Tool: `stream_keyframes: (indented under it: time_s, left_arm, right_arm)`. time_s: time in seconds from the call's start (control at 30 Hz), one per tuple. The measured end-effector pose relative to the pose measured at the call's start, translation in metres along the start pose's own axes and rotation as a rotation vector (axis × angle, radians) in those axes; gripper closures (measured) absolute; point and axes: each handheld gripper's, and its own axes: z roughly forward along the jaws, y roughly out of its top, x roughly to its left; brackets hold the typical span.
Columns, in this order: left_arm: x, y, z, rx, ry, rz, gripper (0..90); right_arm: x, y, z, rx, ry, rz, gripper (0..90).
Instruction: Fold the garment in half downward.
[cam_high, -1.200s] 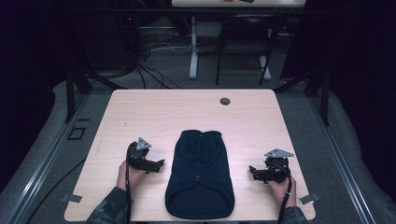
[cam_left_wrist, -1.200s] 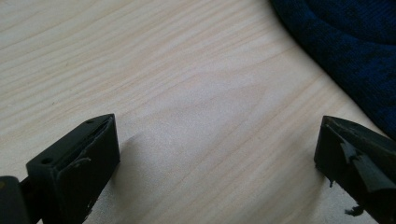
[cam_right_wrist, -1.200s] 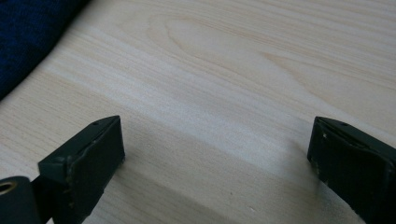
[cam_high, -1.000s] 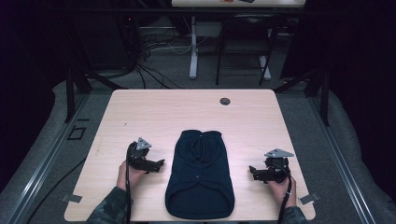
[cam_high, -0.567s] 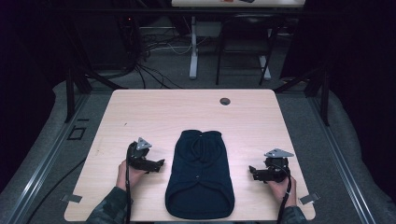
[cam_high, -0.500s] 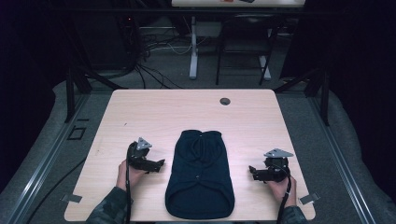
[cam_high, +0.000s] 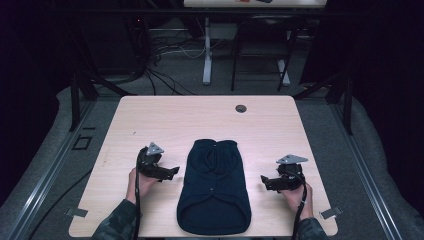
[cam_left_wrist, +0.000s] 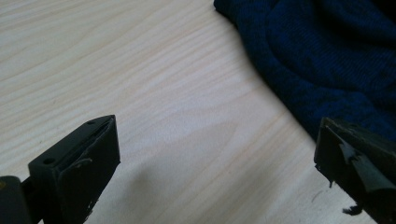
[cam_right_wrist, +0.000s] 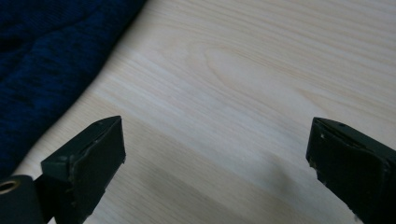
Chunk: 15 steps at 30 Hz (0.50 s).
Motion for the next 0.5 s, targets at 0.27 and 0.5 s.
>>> stream_keyframes:
  time_s: [0.27,0.5]
  left_arm:
    - [0.002,0.020,-0.001,-0.033,-0.011,-0.001,0.8]
    - [0.001,0.037,0.008,-0.023,-0.043,-0.009,0.3]
  right_arm:
    - [0.011,0.019,0.000,-0.005,0.046,-0.029,4.2]
    - [0.015,0.039,0.004,-0.006,0.087,-0.028,4.5]
